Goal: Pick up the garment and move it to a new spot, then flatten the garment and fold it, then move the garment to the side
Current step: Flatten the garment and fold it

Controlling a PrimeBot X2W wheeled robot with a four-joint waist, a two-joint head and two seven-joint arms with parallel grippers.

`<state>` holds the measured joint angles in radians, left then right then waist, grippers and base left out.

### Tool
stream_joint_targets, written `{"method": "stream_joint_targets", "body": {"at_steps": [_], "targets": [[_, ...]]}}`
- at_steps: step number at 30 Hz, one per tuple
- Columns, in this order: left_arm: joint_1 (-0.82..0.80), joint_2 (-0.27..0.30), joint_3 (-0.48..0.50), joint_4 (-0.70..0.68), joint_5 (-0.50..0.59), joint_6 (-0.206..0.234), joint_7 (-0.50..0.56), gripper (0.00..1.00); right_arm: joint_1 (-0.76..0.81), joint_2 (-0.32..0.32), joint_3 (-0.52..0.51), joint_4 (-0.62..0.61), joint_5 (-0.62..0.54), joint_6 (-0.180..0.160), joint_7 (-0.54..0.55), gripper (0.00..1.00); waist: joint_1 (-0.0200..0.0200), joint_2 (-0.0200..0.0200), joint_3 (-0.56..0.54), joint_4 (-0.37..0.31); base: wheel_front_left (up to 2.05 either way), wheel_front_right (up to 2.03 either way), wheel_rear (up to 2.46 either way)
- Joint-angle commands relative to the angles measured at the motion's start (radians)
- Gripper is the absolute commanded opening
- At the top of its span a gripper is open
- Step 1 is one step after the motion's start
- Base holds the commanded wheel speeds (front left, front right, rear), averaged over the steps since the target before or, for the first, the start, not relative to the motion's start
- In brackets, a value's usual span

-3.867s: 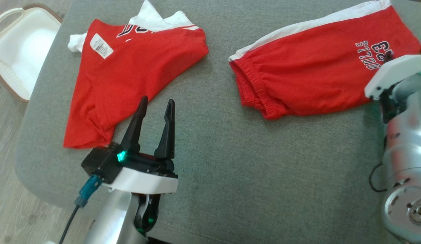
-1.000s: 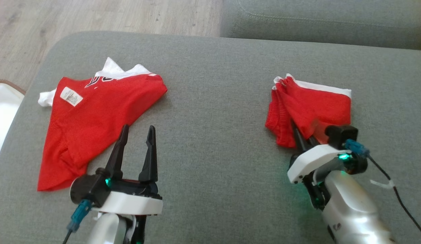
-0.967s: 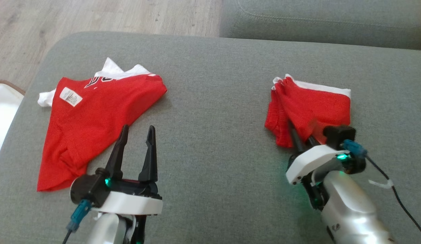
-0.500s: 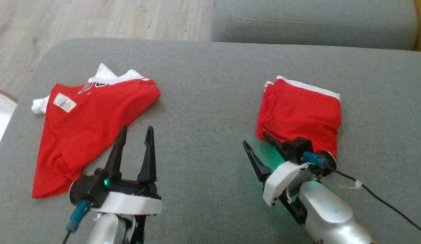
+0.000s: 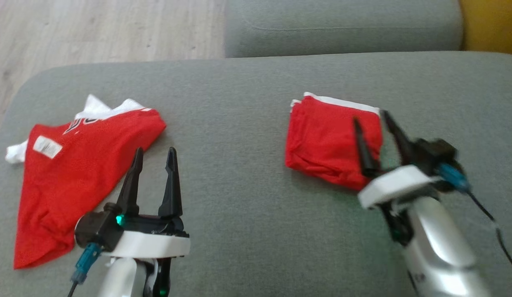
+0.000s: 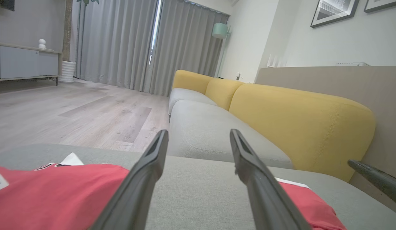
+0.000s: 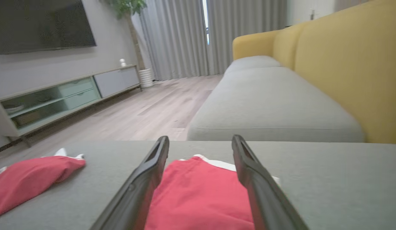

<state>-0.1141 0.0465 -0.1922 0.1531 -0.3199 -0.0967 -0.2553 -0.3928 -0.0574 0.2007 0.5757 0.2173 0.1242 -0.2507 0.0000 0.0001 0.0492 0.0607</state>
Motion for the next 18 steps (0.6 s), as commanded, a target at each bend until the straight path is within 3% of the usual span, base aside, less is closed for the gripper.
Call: {"method": "stream_joint_targets", "body": {"at_steps": [1,7,18], "targets": [[-0.021,0.004,0.036,-0.039,0.001,0.001,-0.006,1.00,0.006,0.007,0.007,-0.039,-0.018,0.007,-0.011,1.00,0.0000,-0.0001,0.000,-0.012,0.00,0.00,0.00],[-0.019,0.004,0.034,-0.057,0.010,-0.005,-0.006,1.00,0.131,0.007,-0.148,-0.212,-0.124,0.007,-0.011,1.00,0.0000,-0.0001,-0.002,-0.042,0.00,0.00,0.00],[0.005,0.004,0.021,-0.089,0.037,-0.018,-0.006,1.00,0.236,0.007,-0.179,-0.300,-0.122,0.007,-0.011,1.00,0.0000,-0.0001,0.012,-0.056,0.00,0.00,0.00]]}}
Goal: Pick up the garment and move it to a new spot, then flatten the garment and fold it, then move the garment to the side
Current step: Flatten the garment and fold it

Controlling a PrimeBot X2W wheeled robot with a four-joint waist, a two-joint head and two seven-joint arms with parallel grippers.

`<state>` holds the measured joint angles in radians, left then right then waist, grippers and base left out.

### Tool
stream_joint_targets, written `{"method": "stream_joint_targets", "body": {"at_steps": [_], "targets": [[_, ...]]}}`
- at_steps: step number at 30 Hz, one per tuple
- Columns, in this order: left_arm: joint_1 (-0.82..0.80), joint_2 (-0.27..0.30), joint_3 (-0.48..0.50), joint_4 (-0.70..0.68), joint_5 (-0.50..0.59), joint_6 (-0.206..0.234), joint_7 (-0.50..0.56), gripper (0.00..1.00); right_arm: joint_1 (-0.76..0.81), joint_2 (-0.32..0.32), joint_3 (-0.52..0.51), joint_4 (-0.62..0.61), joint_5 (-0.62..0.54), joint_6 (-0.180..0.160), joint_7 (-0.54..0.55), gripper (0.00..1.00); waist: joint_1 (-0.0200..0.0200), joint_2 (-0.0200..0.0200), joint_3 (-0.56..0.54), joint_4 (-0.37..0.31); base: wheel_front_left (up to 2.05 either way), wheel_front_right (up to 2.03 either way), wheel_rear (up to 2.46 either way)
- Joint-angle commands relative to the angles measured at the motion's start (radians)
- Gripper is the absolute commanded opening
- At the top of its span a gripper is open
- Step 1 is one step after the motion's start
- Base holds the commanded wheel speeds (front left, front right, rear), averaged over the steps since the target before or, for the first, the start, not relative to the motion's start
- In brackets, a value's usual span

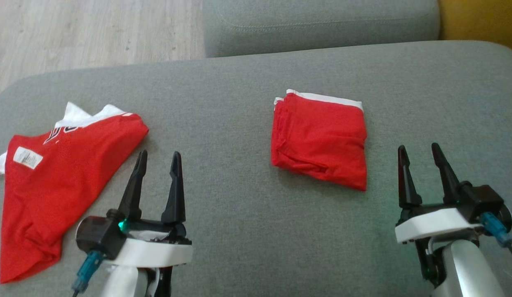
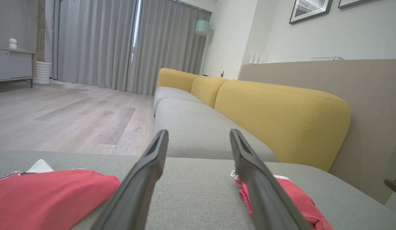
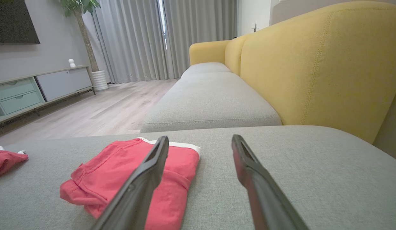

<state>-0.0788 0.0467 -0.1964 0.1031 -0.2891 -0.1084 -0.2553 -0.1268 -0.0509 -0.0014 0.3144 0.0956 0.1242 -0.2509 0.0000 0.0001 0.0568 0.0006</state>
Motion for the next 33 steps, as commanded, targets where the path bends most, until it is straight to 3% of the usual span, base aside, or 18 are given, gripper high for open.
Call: {"method": "stream_joint_targets", "body": {"at_steps": [1,2,3,8,12,21,28,33], "targets": [[-0.032,0.004,0.023,-0.041,0.006,-0.007,-0.006,1.00,-0.034,0.001,0.022,-0.043,-0.002,0.007,-0.011,1.00,0.0000,-0.0001,0.009,0.008,0.00,0.00,0.00],[-0.035,0.004,0.022,-0.043,0.005,-0.008,-0.006,1.00,-0.040,0.001,0.022,-0.047,-0.004,0.007,-0.011,0.42,0.0000,-0.0001,0.015,0.012,0.00,0.00,0.00],[-0.038,0.004,0.020,-0.045,0.005,-0.009,-0.006,1.00,-0.047,0.001,0.023,-0.051,-0.010,0.007,-0.011,0.00,0.0000,-0.0001,0.021,0.017,0.00,0.00,0.00],[-0.059,0.004,0.005,-0.052,0.004,-0.013,-0.006,1.00,-0.111,0.001,0.015,-0.015,-0.053,0.007,-0.011,0.00,0.0000,-0.0001,0.063,0.052,0.00,0.00,0.00],[-0.082,0.004,-0.012,-0.052,0.001,-0.016,-0.006,1.00,-0.201,0.001,-0.009,0.063,-0.024,0.007,-0.011,0.00,0.0000,-0.0001,0.104,0.095,0.00,0.00,0.00],[-0.132,0.004,-0.052,-0.047,-0.024,-0.020,-0.006,1.00,-0.399,0.001,-0.150,0.435,-0.138,0.007,0.033,0.00,0.0000,-0.0001,0.174,0.188,0.00,0.00,0.00],[-0.140,0.004,-0.056,-0.036,-0.031,-0.021,-0.006,1.00,-0.481,0.001,-0.154,0.590,-0.208,0.007,0.023,0.00,0.0000,-0.0001,0.181,0.208,0.00,0.00,0.00],[-0.141,0.004,-0.044,-0.036,-0.038,-0.021,-0.006,1.00,-0.534,0.001,-0.061,0.571,-0.128,0.007,-0.009,0.00,0.0000,-0.0001,0.170,0.206,0.00,0.00,0.00]]}}
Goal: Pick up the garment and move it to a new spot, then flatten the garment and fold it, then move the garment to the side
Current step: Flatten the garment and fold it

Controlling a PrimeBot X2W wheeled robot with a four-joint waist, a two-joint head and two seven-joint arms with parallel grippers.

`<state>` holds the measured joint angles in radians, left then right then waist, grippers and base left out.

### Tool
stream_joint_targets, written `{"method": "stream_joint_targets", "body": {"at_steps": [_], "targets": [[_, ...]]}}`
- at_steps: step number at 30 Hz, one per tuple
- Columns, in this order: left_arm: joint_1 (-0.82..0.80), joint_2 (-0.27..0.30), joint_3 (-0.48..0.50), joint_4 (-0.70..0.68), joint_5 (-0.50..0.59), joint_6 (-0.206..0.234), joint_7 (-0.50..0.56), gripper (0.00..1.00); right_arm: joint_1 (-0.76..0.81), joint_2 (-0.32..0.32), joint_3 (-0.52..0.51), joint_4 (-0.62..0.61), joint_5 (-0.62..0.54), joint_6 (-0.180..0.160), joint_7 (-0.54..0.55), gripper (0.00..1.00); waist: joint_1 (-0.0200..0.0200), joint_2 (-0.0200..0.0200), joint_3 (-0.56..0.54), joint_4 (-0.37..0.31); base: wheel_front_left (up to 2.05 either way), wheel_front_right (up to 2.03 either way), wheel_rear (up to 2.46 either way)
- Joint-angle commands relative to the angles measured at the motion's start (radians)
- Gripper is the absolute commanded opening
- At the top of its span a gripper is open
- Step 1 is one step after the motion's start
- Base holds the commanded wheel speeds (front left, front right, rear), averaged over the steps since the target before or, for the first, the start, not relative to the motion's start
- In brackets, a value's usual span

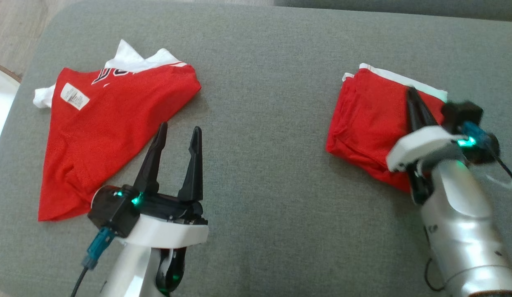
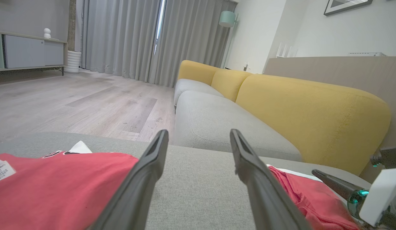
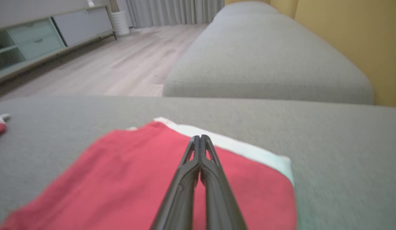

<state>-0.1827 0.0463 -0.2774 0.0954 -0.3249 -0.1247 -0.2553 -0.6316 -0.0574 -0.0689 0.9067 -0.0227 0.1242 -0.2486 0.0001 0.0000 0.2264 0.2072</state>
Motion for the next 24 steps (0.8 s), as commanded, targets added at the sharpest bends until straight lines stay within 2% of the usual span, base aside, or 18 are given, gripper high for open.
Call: {"method": "stream_joint_targets", "body": {"at_steps": [1,4,8,11,16,19,22,24], "targets": [[-0.038,0.004,0.037,-0.029,-0.002,-0.005,-0.006,1.00,-0.033,0.007,0.039,-0.039,0.015,0.007,-0.012,0.00,-0.0001,0.0000,-0.002,0.000,0.00,0.00,0.00],[-0.040,0.004,0.034,-0.031,-0.005,-0.005,-0.006,1.00,-0.019,0.007,0.156,-0.050,0.084,0.007,-0.013,0.00,-0.0001,0.0000,-0.007,0.004,0.00,0.00,0.00],[-0.038,0.004,0.030,-0.031,-0.008,-0.004,-0.006,1.00,0.002,0.007,0.285,0.036,0.122,0.007,0.012,0.00,-0.0001,0.0000,-0.014,0.007,0.00,0.00,0.00],[-0.036,0.004,0.028,-0.030,-0.009,-0.003,-0.006,1.00,0.014,0.007,0.342,0.091,0.151,0.007,0.043,0.00,-0.0001,0.0000,-0.019,0.009,0.00,0.00,0.00],[-0.027,0.004,0.043,-0.027,-0.006,0.000,-0.006,1.00,0.030,0.007,0.414,0.101,0.214,0.007,0.031,0.00,-0.0001,0.0000,-0.032,-0.006,0.00,0.00,0.00],[-0.019,0.004,0.054,-0.027,-0.002,0.001,-0.006,1.00,0.027,0.007,0.399,0.072,0.238,0.007,0.000,0.00,-0.0001,0.0000,-0.052,-0.034,0.00,0.00,0.00],[-0.013,0.004,0.062,-0.030,0.004,0.002,-0.006,1.00,0.029,0.007,0.330,0.023,0.229,0.007,-0.011,0.00,-0.0001,0.0000,-0.070,-0.061,0.00,0.00,0.00],[-0.008,0.004,0.068,-0.033,0.007,0.004,-0.006,1.00,0.046,0.007,0.273,-0.056,0.201,0.007,-0.012,0.00,-0.0001,0.0000,-0.081,-0.081,0.00,0.00,0.00]]}}
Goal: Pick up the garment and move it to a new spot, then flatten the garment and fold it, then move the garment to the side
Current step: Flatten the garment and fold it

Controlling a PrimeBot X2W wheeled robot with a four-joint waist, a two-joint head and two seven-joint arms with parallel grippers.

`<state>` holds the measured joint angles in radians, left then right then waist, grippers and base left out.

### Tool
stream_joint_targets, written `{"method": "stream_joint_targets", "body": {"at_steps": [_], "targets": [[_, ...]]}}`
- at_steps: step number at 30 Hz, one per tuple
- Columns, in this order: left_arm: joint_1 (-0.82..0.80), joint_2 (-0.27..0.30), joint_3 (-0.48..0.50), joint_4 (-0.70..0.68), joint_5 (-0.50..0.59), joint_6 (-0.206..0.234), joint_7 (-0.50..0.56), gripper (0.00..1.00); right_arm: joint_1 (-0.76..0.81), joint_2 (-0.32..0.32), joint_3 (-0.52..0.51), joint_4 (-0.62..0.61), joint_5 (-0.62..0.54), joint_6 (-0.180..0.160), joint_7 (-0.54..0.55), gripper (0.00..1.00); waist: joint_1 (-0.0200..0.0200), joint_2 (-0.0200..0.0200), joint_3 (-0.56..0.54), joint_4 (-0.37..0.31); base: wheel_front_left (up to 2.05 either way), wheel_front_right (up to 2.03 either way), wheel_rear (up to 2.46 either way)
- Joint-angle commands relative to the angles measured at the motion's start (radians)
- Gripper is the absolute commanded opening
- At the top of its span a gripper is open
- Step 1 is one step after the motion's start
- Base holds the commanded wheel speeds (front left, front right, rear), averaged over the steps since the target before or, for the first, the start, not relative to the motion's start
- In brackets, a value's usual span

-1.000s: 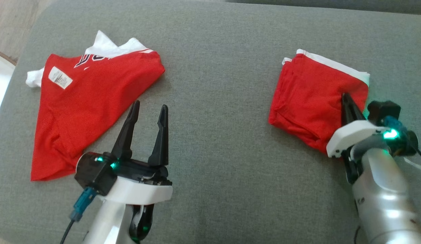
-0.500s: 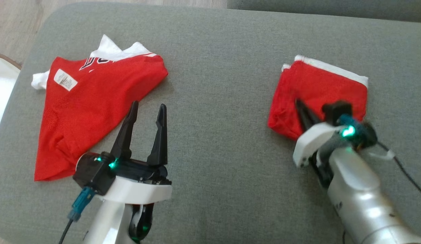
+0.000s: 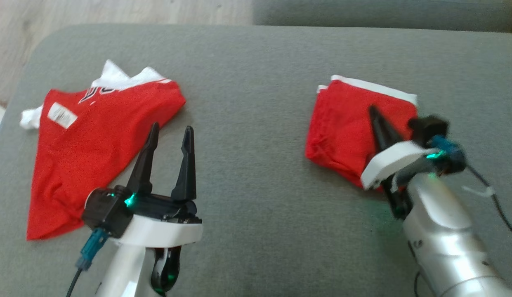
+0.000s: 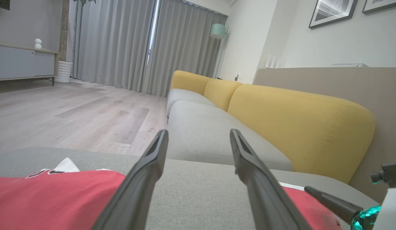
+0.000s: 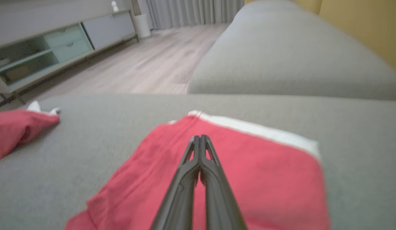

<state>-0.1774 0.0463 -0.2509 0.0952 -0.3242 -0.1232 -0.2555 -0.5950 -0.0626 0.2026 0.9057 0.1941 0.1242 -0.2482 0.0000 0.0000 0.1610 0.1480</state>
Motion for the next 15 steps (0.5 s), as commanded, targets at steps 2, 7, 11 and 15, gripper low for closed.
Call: {"method": "stream_joint_targets", "body": {"at_steps": [2,7,11,15], "targets": [[-0.009,0.004,0.047,-0.034,0.012,0.002,-0.006,1.00,0.050,0.012,-0.054,-0.151,-0.050,0.007,-0.013,0.00,0.0000,0.0000,-0.028,-0.041,0.00,0.00,0.00],[0.002,0.004,0.058,-0.030,0.019,0.002,-0.006,1.00,0.187,0.012,-0.149,-0.372,-0.107,0.007,-0.013,0.00,0.0000,0.0000,-0.052,-0.087,0.00,0.00,0.00],[0.008,0.004,0.058,-0.016,0.025,0.000,-0.006,1.00,0.270,0.012,-0.177,-0.474,-0.114,0.007,-0.013,0.00,0.0000,0.0000,-0.063,-0.110,0.00,0.00,0.00],[0.020,0.004,0.062,0.004,0.036,-0.002,-0.006,1.00,0.362,0.012,-0.198,-0.566,-0.083,0.007,-0.013,0.63,0.0000,0.0000,-0.078,-0.138,0.00,0.00,0.00]]}}
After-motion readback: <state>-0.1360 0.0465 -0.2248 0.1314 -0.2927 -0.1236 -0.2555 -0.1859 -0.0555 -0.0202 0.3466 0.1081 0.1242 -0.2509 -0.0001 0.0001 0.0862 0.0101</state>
